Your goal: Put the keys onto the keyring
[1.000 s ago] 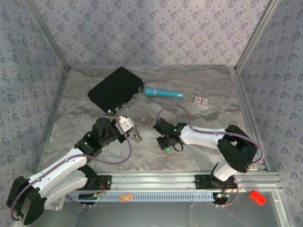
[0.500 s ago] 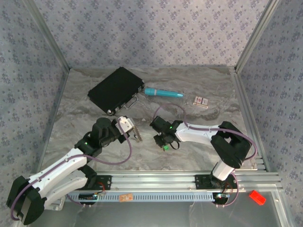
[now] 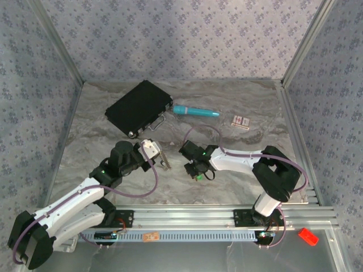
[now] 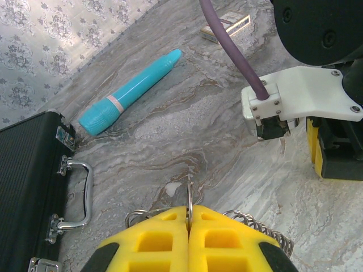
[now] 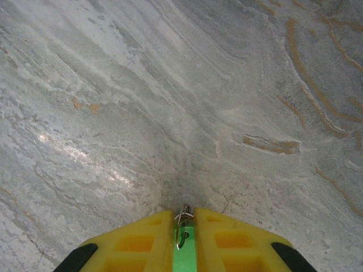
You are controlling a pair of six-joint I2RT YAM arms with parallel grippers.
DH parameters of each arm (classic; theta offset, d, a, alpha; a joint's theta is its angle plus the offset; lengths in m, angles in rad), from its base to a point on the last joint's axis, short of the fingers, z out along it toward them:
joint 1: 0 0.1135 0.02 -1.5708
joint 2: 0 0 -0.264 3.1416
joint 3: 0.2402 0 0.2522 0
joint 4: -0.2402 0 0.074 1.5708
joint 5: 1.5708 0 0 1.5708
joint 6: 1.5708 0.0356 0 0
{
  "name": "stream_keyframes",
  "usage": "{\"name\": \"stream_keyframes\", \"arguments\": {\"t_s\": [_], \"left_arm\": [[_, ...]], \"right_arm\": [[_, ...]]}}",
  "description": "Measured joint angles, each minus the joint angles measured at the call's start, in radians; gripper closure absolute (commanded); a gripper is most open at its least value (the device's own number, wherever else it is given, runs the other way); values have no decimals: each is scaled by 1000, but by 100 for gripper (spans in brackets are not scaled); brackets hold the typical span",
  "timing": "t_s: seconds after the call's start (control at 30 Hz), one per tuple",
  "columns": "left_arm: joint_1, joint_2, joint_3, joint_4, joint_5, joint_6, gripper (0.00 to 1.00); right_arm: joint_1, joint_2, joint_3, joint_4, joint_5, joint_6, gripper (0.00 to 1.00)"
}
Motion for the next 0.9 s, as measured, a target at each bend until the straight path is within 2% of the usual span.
{"name": "stream_keyframes", "arguments": {"t_s": [0.27,0.5,0.9], "left_arm": [[0,0,0,0,0,0,100],[0,0,0,0,0,0,100],[0,-2,0,0,0,0,100]], "right_arm": [[0,0,7,-7,8,0,88],[1,8,15,-11,11,0,86],[4,15,19,-21,11,0,89]]}}
